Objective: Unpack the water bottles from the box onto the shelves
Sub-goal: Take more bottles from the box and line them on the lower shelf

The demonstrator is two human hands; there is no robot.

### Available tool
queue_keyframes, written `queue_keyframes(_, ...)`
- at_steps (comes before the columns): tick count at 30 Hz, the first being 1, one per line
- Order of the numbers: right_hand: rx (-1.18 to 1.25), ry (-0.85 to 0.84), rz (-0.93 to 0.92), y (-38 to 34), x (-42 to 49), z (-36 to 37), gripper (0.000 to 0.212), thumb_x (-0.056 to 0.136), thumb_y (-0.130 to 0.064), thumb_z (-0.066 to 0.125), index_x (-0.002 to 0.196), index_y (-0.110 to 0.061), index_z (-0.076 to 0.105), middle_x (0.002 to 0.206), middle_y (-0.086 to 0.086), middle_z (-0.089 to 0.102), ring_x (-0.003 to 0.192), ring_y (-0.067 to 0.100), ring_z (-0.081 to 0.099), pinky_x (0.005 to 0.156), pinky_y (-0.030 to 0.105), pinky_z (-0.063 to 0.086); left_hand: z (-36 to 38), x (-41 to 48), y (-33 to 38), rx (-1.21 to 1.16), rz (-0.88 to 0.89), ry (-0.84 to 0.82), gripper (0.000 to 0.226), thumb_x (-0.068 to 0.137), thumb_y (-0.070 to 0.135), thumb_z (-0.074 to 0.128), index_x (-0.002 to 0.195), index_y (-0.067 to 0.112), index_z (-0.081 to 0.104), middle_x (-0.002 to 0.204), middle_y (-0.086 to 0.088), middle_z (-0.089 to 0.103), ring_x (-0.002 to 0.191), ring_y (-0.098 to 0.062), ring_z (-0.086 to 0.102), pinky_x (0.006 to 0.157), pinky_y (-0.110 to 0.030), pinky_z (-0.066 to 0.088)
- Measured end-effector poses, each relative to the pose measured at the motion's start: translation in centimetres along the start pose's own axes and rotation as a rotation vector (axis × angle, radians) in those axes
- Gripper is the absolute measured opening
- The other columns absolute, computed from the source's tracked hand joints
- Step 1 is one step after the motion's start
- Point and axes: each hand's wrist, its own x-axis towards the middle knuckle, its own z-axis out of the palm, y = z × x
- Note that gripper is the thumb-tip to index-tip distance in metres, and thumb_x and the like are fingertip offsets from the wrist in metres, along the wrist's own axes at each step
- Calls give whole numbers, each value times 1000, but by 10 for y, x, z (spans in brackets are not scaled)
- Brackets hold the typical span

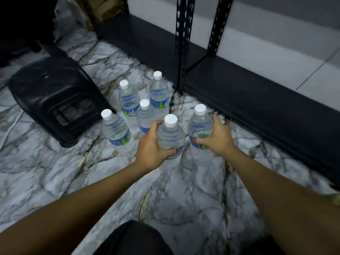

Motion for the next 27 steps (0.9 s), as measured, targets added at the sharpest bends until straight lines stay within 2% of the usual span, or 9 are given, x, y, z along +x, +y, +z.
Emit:
queue_keyframes(3,-22,29,6,-10,11,-45,72,62,-24,97,119,-10,55,111,2,69,98,17,63,78,25,44,3,20,35,-55,-27,-18,92,63,32,97,137,28,42,123,13,65,110,-8,62,88,-28,52)
queue_keyframes(5,5,59,16,-22,17,-77,73,62,-26,97,120,-13,55,106,-6,65,96,13,62,71,20,44,-3,35,61,-98,-34,-22,95,61,32,98,138,27,42,125,11,67,110,-7,63,91,-28,52)
queue_keyframes(8,58,106,15,-49,23,-123,75,63,-28,97,124,-17,55,106,-10,64,96,8,61,66,5,40,-22,57,102,-127,-9,-12,91,57,36,99,131,31,45,114,18,68,103,-3,66,89,-30,53)
queue_keyframes(10,72,150,-9,-72,23,-154,75,63,-29,98,124,-19,56,105,-12,65,94,6,61,64,-1,40,-38,73,134,-149,9,-12,87,55,36,100,123,37,47,108,22,67,99,6,63,87,-30,54)
queue_keyframes(11,76,171,-23,-84,22,-169,74,62,-31,98,123,-20,57,104,-13,65,94,5,62,64,-1,40,-45,82,150,-165,18,-8,85,53,36,100,120,39,48,106,22,68,98,5,64,88,-33,56)
queue_keyframes(14,112,239,-57,-122,17,-214,72,59,-35,98,118,-23,59,105,-15,70,95,3,68,75,13,50,-67,108,201,-192,79,5,84,45,42,98,115,43,52,107,19,72,98,-4,70,90,-44,59)
queue_keyframes(16,136,286,-84,-147,13,-247,73,58,-36,98,119,-23,59,106,-14,72,96,4,70,81,24,56,-82,122,240,-204,143,7,85,45,40,99,117,41,53,108,19,72,98,-5,70,90,-44,59)
queue_keyframes(21,221,498,-161,-214,5,-323,69,61,-34,98,117,-24,57,107,-13,70,93,2,68,81,27,56,-114,150,339,-294,304,32,81,51,26,100,118,32,55,106,14,73,95,-6,72,90,-43,60)
queue_keyframes(27,216,740,-229,-274,29,-409,67,59,-48,91,115,-26,61,105,-13,72,94,8,71,88,38,60,-141,201,450,-441,496,23,79,54,24,99,119,28,55,109,10,73,95,-7,74,88,-40,62)
